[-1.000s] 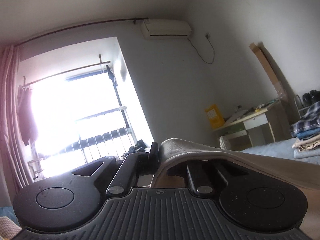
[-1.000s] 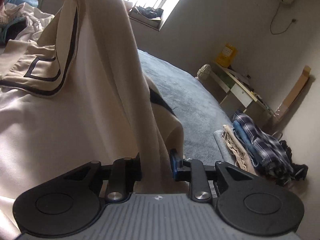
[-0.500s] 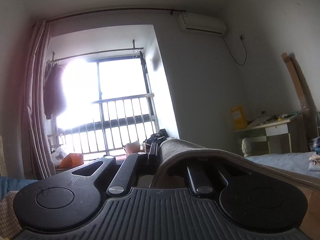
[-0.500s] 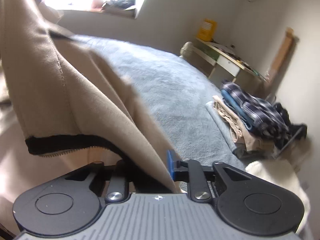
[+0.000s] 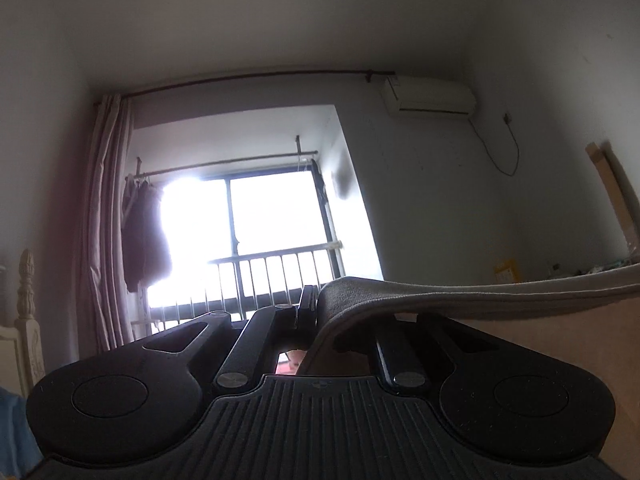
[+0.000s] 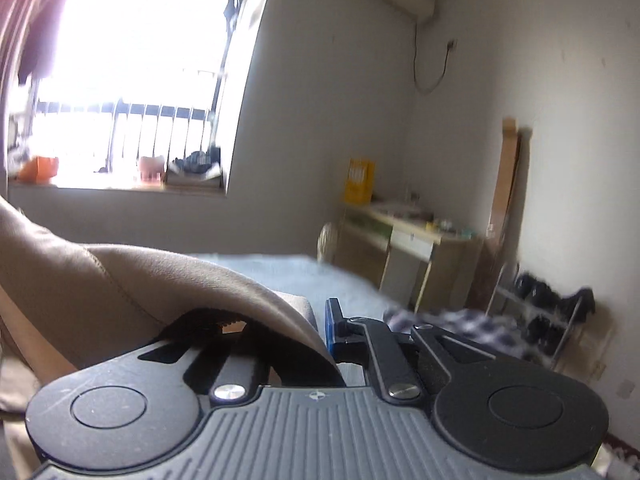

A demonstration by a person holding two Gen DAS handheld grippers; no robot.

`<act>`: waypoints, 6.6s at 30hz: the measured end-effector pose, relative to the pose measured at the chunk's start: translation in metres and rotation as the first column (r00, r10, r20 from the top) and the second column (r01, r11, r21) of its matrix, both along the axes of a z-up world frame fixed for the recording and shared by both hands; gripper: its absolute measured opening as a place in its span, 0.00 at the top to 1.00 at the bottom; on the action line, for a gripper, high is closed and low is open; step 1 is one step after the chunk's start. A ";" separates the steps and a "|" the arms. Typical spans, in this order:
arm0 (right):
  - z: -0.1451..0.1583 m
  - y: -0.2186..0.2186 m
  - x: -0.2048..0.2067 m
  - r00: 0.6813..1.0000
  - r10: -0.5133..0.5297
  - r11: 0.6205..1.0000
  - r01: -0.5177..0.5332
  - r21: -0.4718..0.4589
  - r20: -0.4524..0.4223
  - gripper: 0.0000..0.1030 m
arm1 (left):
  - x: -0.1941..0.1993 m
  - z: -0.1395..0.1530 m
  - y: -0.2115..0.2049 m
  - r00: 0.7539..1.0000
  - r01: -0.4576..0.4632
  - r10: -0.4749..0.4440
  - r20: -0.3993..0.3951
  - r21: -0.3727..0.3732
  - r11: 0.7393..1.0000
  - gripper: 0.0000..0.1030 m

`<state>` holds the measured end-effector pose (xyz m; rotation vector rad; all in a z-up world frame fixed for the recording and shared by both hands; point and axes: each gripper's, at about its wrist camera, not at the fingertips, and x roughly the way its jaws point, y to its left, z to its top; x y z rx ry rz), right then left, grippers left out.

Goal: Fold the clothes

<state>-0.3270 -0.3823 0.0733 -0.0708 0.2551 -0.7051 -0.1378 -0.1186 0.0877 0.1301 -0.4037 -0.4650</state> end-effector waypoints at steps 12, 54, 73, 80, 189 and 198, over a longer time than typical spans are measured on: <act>0.104 0.027 -0.075 0.957 0.120 0.970 -0.057 -0.236 0.265 0.92 | -0.049 0.103 0.056 0.989 0.060 -0.045 0.141 -0.101 0.993 0.92; 0.149 0.035 -0.204 0.878 0.261 0.892 -0.060 -0.448 0.402 0.91 | -0.059 0.125 0.099 0.879 0.439 -0.457 -0.135 -0.145 0.887 0.90; -0.032 -0.101 0.114 0.985 0.168 0.986 -0.169 -0.015 -0.039 0.91 | 0.221 -0.072 -0.028 0.672 0.276 -0.200 -0.713 -0.009 0.961 0.89; -0.081 -0.129 0.184 0.976 0.181 0.982 -0.173 0.071 -0.119 0.91 | 0.260 -0.091 -0.053 0.640 0.223 -0.156 -0.752 -0.013 0.975 0.88; -0.249 -0.130 -0.090 0.976 -0.182 -0.036 -0.129 0.991 0.121 0.24 | 0.048 -0.182 0.081 0.255 0.392 -0.160 -0.954 -0.049 0.919 0.41; -0.285 -0.149 -0.076 0.905 -0.422 0.022 -0.043 0.999 0.048 0.25 | 0.051 -0.194 0.078 0.222 0.402 -0.178 -0.959 -0.076 0.912 0.41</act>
